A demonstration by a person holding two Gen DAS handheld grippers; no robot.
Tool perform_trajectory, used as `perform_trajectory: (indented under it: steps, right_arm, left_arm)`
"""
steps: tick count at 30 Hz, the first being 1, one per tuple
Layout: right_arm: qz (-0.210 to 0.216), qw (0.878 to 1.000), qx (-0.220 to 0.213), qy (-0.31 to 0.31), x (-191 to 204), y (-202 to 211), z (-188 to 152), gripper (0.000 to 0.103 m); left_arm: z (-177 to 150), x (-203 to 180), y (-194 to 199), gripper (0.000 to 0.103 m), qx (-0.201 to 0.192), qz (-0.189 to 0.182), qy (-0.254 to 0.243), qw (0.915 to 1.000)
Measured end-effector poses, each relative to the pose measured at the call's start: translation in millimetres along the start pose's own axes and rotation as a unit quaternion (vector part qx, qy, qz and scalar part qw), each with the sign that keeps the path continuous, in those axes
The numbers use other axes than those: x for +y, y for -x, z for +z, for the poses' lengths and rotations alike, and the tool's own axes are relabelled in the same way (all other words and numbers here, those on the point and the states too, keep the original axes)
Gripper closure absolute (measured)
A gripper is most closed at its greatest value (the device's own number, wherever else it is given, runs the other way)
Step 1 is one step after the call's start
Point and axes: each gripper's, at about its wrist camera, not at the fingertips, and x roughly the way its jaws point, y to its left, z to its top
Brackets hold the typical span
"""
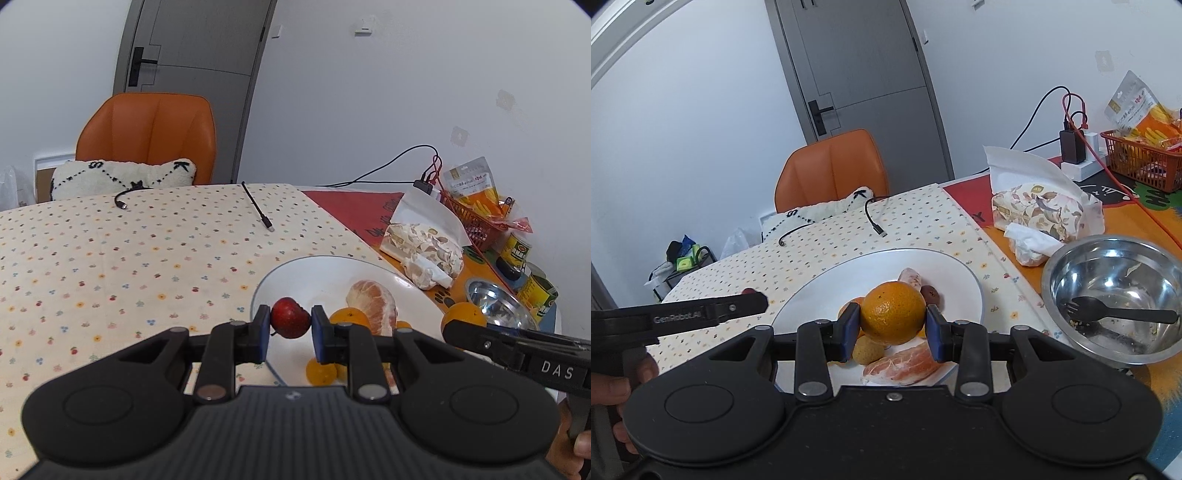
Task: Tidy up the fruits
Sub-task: 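Carry the red fruit with the left tool while the right tool carries the orange to the plate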
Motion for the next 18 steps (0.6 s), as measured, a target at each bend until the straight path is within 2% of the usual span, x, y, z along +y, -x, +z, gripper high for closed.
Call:
perform_trajectory:
  steps: [13, 18]
  right_arm:
    - [0.014, 1.0, 0.005, 0.004, 8.9, -15.8, 1.6, 0.067]
    - [0.018, 1.0, 0.004, 0.005, 12.7, -20.5, 5.2, 0.067]
  left_arm:
    - [3.7, 0.1, -17.8, 0.081, 0.007, -0.002, 0.008, 0.9999]
    - [5.3, 3.6, -17.6, 0.077, 0.013, 0.0, 0.016, 0.9998]
